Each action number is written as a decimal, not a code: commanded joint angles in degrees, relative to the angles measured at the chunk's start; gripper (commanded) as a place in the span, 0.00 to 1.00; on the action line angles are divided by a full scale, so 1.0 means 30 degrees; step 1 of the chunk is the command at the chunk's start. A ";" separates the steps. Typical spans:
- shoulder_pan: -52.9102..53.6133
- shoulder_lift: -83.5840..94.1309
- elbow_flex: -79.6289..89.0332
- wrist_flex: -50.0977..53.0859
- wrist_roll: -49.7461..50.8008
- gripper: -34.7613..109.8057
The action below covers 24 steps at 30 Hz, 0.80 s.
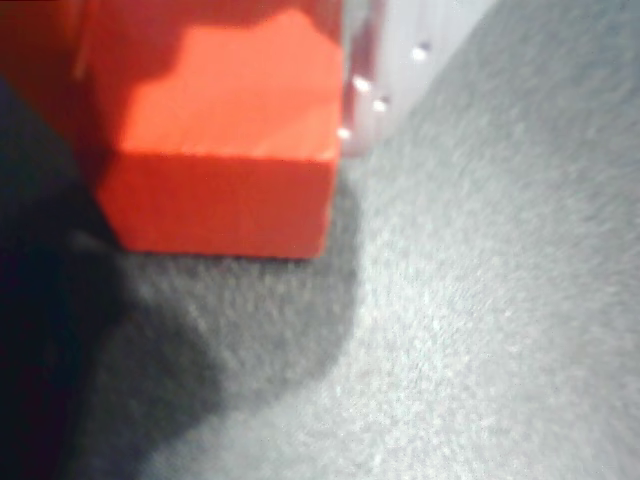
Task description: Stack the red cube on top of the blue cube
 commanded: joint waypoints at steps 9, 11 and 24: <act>0.2842 0.5742 -0.0088 0.4043 0.2227 0.24; 0.3867 0.6270 -0.0088 0.4746 0.2578 0.24; 0.8203 0.5479 -0.1758 0.6094 0.3926 0.24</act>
